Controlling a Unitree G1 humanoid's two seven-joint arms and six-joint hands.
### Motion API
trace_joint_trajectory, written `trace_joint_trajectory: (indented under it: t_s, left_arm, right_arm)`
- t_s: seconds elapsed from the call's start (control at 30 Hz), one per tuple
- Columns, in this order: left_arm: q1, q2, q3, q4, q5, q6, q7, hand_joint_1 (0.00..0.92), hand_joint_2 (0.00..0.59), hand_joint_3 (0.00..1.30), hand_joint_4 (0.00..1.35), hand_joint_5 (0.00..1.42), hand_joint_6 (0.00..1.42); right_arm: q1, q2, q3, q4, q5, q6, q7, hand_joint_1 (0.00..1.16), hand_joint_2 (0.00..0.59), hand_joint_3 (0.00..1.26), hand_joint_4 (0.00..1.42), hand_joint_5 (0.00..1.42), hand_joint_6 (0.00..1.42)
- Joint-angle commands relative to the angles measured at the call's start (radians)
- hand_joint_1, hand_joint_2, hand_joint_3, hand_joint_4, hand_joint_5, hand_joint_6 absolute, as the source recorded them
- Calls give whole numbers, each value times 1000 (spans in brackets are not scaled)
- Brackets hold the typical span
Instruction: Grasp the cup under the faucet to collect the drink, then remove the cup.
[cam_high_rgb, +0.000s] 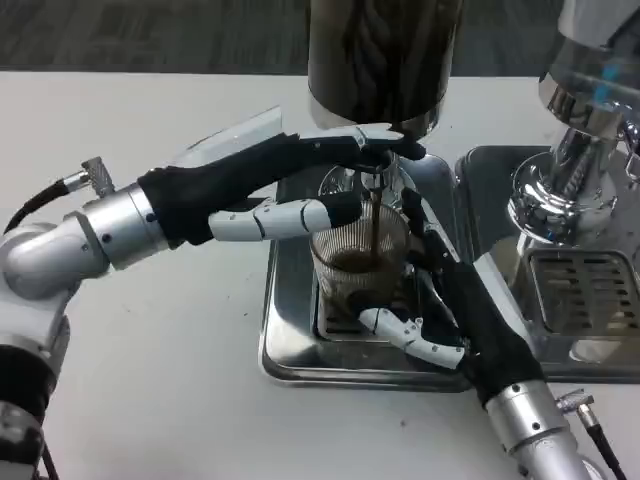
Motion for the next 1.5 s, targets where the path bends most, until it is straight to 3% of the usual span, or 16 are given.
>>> trace_joint_trajectory:
  t_s: [0.03,0.9,1.5]
  left_arm:
    - [45,19,-24,6,45,27,-20,0,206,206,98,77,39]
    - [66,26,-27,-16,49,37,-6,0,211,215,101,77,54]
    - [88,27,-24,-30,41,50,10,0,208,225,111,77,56]
  right_arm:
    - [-26,2,3,18,-1,8,-2,720,215,0,0,0,96]
    - [-78,-1,20,73,-9,28,8,687,224,0,0,0,88]
    - [-77,-2,35,56,-61,82,-22,701,218,0,0,0,104]
